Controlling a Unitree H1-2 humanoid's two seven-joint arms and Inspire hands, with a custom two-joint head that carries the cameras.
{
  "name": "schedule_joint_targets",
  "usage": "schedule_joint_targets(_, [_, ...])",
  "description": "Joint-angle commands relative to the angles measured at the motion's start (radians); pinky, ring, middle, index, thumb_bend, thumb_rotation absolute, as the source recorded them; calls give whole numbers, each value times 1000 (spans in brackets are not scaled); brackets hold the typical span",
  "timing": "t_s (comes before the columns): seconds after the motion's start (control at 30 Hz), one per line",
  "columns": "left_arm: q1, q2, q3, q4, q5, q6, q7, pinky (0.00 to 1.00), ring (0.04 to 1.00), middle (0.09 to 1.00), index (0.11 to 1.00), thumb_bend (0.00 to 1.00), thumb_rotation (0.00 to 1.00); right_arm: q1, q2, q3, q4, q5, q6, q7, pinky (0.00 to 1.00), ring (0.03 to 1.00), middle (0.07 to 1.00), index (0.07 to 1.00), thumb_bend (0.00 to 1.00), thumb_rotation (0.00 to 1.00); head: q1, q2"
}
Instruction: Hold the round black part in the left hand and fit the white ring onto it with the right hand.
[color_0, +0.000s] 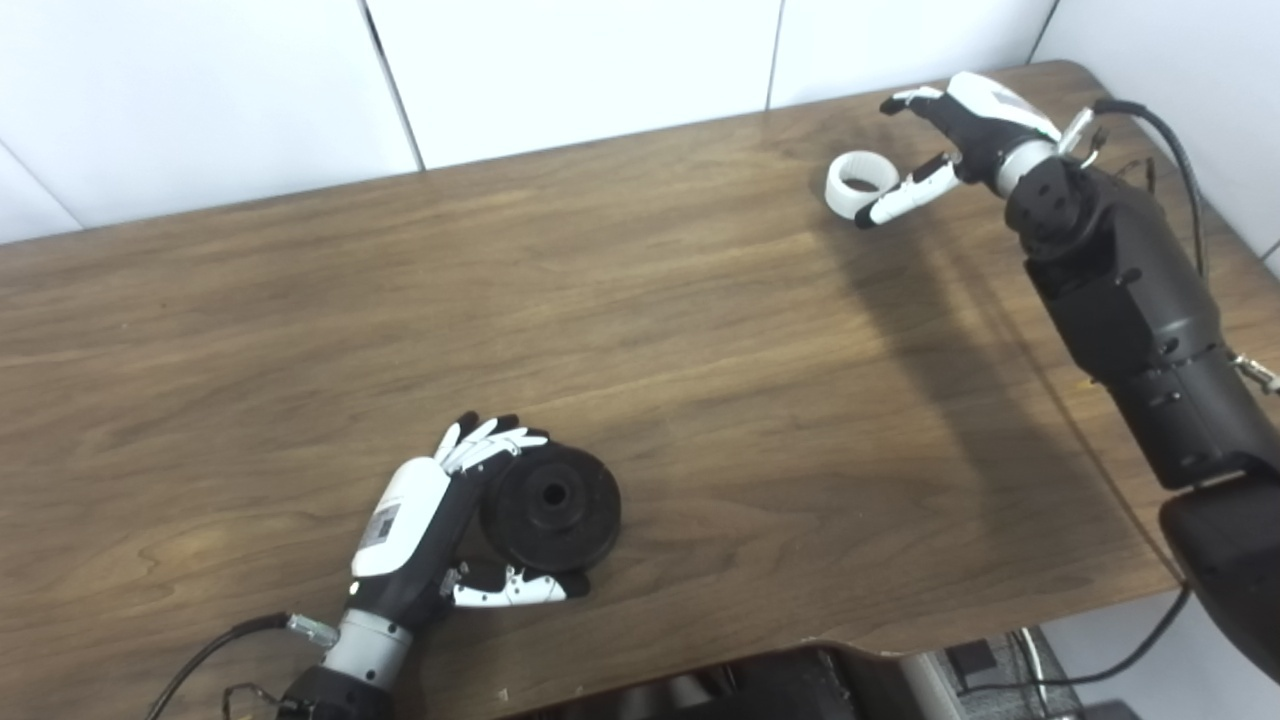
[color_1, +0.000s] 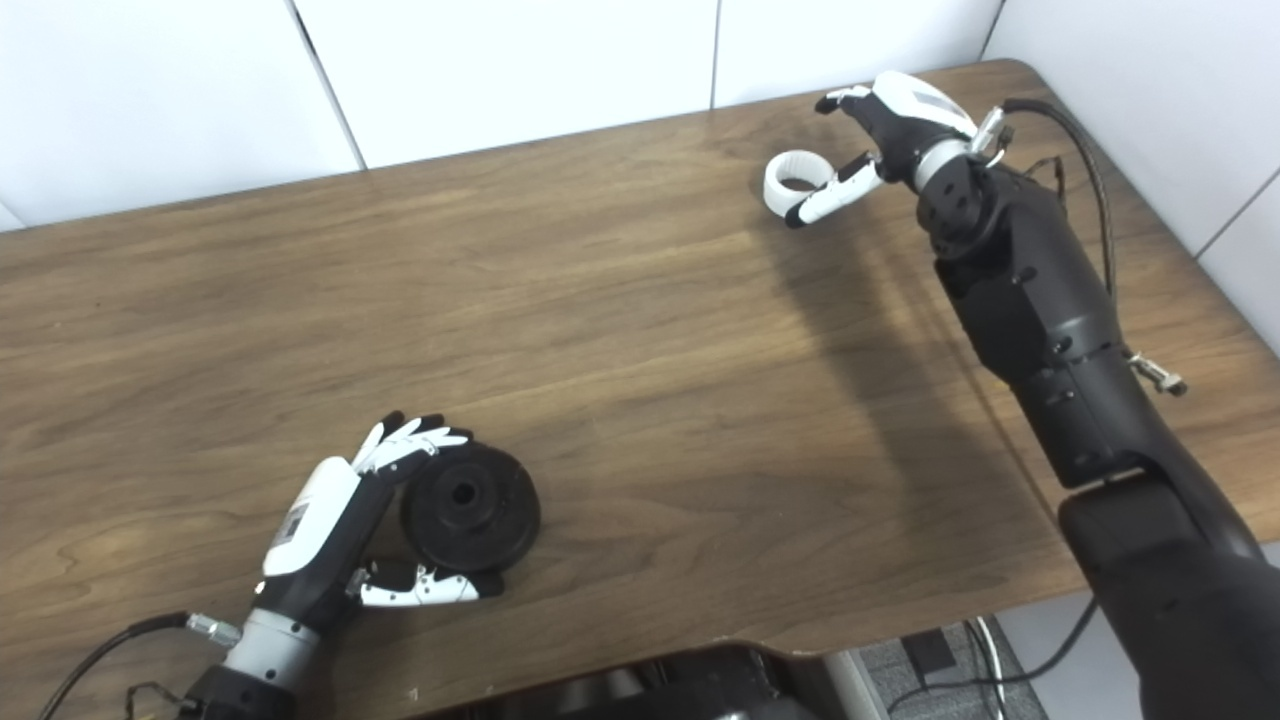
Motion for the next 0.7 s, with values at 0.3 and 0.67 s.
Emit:
schedule_joint_targets(0.3, [20, 0, 7, -4, 3, -3, 12, 1000, 924, 835, 487, 518, 68, -57, -43, 32, 56, 1, -4, -51, 986, 998, 967, 875, 897, 292, 7, -13])
schedule_joint_targets(0.67, [52, -11, 1, -31, 9, 21, 6, 1000, 940, 844, 488, 518, 69, -40, -20, 31, 80, 10, -10, -127, 972, 981, 943, 835, 871, 299, 31, -9])
